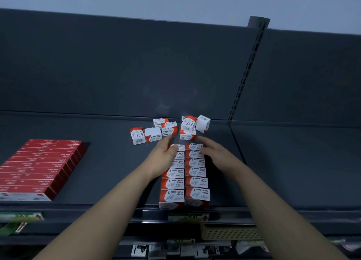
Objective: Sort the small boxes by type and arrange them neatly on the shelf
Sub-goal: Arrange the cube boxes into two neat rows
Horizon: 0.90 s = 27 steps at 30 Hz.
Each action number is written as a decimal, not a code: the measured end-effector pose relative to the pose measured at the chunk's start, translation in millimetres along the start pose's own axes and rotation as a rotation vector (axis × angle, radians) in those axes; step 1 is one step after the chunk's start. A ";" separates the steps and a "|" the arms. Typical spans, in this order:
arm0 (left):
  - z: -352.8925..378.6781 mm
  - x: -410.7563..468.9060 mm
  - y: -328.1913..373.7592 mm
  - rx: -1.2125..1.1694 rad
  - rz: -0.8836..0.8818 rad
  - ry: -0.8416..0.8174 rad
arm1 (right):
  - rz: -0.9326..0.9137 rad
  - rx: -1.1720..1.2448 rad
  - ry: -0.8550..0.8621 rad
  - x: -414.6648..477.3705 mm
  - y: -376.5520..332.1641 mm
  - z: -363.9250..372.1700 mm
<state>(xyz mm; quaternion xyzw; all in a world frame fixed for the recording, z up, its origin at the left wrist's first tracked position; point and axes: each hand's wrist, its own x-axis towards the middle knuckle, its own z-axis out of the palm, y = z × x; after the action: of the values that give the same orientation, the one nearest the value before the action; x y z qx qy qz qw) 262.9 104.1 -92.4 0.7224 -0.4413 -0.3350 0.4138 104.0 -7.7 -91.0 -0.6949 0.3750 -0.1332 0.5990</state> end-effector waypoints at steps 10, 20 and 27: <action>-25.1 67.8 19.3 0.537 0.124 0.229 | -0.181 -0.320 0.447 52.2 -13.0 -32.0; 4.7 118.6 32.7 0.767 0.091 0.220 | -0.116 -0.250 0.404 95.5 -9.3 -42.9; -7.4 86.0 40.6 0.075 0.170 0.386 | 0.045 0.522 0.204 68.1 -13.5 -52.7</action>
<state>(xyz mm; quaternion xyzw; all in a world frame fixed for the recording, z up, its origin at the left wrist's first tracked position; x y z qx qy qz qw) 287.7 16.7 -63.2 0.7483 -0.4255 -0.1377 0.4899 121.9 -92.7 -83.3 -0.4916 0.4018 -0.2812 0.7196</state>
